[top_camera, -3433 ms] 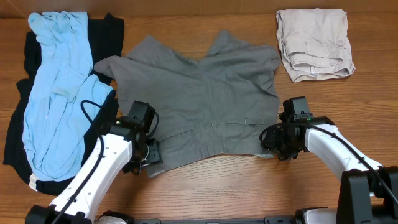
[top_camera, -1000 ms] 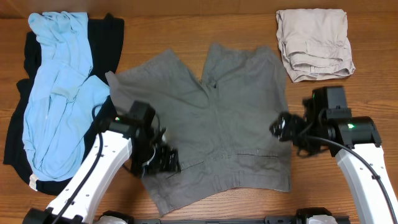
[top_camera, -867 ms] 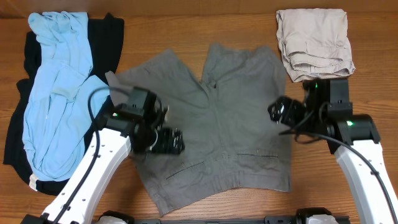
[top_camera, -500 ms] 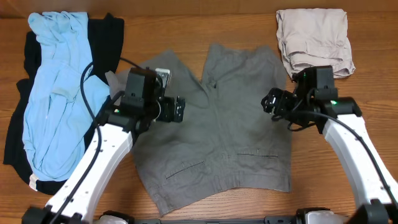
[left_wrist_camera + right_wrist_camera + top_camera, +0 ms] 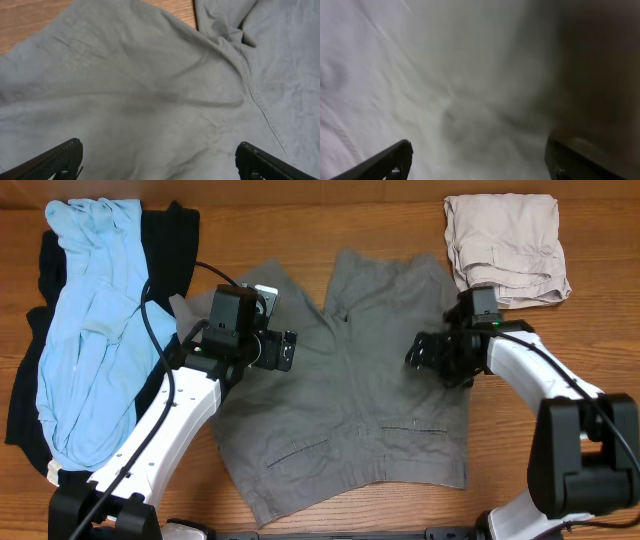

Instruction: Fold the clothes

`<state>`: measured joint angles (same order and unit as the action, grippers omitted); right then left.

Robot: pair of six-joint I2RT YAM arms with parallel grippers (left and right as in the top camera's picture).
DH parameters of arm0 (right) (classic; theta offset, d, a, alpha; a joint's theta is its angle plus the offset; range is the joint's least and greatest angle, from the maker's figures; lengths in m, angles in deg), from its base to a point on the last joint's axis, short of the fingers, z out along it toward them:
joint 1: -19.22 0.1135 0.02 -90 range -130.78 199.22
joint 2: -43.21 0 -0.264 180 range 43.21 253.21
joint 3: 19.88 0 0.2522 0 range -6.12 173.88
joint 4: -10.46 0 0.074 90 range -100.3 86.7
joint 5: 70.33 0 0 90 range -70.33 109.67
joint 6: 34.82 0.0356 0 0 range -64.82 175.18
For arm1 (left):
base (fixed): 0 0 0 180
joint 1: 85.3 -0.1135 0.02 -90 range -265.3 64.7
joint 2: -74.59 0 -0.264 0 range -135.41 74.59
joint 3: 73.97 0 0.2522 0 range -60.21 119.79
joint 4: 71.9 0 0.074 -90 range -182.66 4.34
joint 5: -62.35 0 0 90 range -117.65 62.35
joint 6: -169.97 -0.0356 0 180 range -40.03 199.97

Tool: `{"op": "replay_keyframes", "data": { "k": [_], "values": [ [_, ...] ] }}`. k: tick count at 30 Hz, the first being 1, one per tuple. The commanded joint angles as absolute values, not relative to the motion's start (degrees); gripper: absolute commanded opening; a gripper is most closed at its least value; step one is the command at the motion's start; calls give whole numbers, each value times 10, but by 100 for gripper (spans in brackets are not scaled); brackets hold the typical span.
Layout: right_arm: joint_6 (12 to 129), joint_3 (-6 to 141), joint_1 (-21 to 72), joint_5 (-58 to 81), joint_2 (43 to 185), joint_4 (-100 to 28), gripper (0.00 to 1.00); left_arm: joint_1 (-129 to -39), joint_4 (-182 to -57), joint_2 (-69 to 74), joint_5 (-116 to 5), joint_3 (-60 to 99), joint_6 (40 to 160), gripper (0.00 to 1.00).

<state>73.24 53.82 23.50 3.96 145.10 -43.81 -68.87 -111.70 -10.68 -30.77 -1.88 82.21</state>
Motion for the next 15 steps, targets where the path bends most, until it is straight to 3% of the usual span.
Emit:
{"op": "replay_keyframes", "data": {
  "k": [1,6,15],
  "values": [
    [754,538,240,37,1464,-461,89,-687,-1110,-113,-290,-8,801,100],
    [780,525,218,131,1465,-503,96,-687,-1100,-113,-289,-8,789,100],
    [750,515,82,122,1465,-519,100,-687,-1063,-113,-287,-8,786,100]
  ]
}}
